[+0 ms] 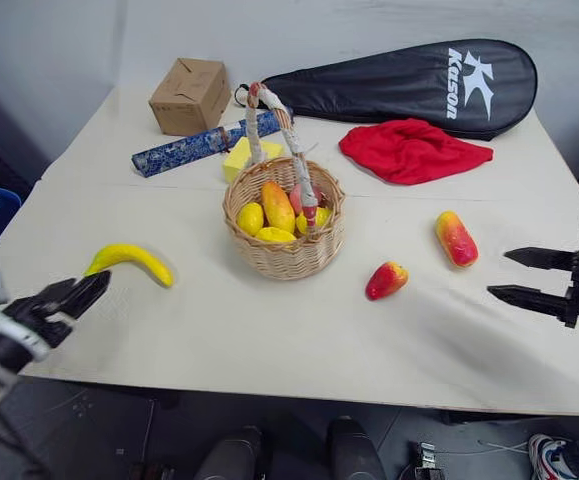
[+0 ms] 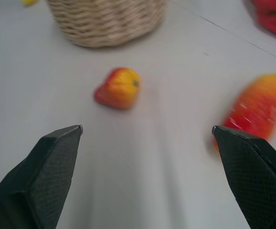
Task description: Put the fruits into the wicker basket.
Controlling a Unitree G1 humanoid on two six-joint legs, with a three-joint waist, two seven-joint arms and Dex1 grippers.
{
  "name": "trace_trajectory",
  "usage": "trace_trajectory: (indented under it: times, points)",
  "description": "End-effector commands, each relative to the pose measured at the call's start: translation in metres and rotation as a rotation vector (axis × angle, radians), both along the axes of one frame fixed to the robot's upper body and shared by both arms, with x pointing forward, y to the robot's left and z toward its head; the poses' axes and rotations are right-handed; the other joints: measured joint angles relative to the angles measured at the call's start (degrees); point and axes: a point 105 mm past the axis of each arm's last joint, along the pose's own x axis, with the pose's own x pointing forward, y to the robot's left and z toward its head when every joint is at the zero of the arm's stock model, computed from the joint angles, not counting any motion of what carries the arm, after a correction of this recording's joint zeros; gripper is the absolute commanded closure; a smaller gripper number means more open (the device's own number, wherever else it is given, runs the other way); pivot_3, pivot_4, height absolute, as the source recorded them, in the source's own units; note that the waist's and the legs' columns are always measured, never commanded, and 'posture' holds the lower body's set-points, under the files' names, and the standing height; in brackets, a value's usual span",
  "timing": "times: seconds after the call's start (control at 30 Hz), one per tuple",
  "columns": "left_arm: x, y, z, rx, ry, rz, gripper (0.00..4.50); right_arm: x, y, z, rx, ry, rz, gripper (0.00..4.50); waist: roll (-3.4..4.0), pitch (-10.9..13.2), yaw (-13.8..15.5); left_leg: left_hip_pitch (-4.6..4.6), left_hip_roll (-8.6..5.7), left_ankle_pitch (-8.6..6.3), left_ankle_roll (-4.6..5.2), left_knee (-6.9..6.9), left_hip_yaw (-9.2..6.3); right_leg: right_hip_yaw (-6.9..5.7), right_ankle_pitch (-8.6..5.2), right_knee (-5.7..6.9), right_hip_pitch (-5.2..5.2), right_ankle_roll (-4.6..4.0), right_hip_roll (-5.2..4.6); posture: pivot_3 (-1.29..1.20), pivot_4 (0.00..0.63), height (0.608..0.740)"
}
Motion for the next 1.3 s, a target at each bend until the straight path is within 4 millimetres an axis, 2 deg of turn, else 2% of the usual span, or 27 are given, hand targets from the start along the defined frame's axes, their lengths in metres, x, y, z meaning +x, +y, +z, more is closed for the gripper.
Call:
trace_trajectory:
  times: [0.03,0.2,0.4,0.63,0.73,0.83,0.93,1.13,1.23,1.3]
  points:
    - [0.016,-0.003,0.007,-0.082,0.056,0.181,0.01,-0.026,0.058,0.033,0.014,-0.099,0.236,0.0,-0.01,0.0,0.1,0.0,-0.01,-0.01,-0.01,0.05,0.0,0.01,0.0,0.04,0.01,0.01,0.01,0.0,0.15,0.74]
    - [0.036,-0.009,0.007,-0.228,0.15,0.307,0.01,-0.049,0.107,0.054,0.01,-0.163,0.425,0.0,-0.29,0.0,0.1,0.04,-0.01,-0.03,-0.09,0.26,0.02,0.04,0.01,0.19,0.05,0.03,0.08,0.0,0.15,0.74]
    - [0.06,-0.008,-0.004,-0.29,0.283,0.397,0.01,-0.06,0.143,0.069,0.02,-0.248,0.561,0.0,-0.41,0.0,1.2,-0.05,-0.03,0.0,-0.16,0.3,0.01,0.01,0.02,0.06,0.01,0.03,0.06,0.0,0.15,0.74]
    - [0.097,-0.016,-0.008,-0.309,0.329,0.353,0.01,-0.055,0.157,0.079,0.034,-0.324,0.564,0.0,-0.56,0.1,2.3,-0.15,-0.05,0.12,-0.37,0.31,0.02,-0.03,0.02,-0.13,-0.01,0.03,0.06,0.0,0.15,0.74]
    - [0.106,-0.017,-0.017,-0.327,0.378,0.359,0.01,-0.054,0.159,0.078,0.029,-0.331,0.555,0.0,-0.58,0.1,2.5,-0.19,-0.04,0.12,-0.37,0.31,0.06,-0.02,0.01,-0.16,-0.05,0.03,0.06,0.0,0.15,0.74]
    - [0.108,-0.014,-0.027,-0.376,0.44,0.417,0.59,-0.052,0.159,0.077,0.032,-0.341,0.539,0.0,-0.58,0.1,2.6,-0.17,-0.04,0.13,-0.37,0.31,0.06,-0.02,0.01,-0.14,-0.03,0.03,0.03,0.0,0.15,0.74]
    - [0.114,-0.017,-0.025,-0.397,0.438,0.403,1.6,-0.049,0.159,0.078,0.034,-0.355,0.521,0.0,-0.58,0.1,2.6,-0.12,-0.05,0.17,-0.4,0.31,0.06,-0.02,0.02,-0.05,-0.02,0.04,0.03,0.0,0.15,0.74]
    - [0.12,-0.019,-0.028,-0.419,0.463,0.402,3.29,-0.044,0.159,0.079,0.033,-0.38,0.487,0.0,-0.59,0.1,2.5,-0.12,-0.06,0.18,-0.39,0.31,0.05,-0.02,0.03,-0.07,0.0,0.06,0.02,0.0,0.15,0.74]
    - [0.118,-0.016,-0.029,-0.386,0.469,0.389,3.68,-0.043,0.158,0.079,0.034,-0.384,0.473,0.0,-0.6,0.1,2.5,-0.11,-0.05,0.19,-0.41,0.3,0.05,-0.03,0.03,-0.07,0.0,0.06,0.03,0.0,0.15,0.74]
    - [0.119,-0.022,-0.022,-0.291,0.45,0.268,3.71,-0.04,0.156,0.079,0.036,-0.386,0.445,0.0,-0.6,0.1,2.5,-0.1,-0.05,0.19,-0.42,0.31,0.05,-0.02,0.03,-0.05,0.0,0.06,0.03,0.0,0.15,0.74]
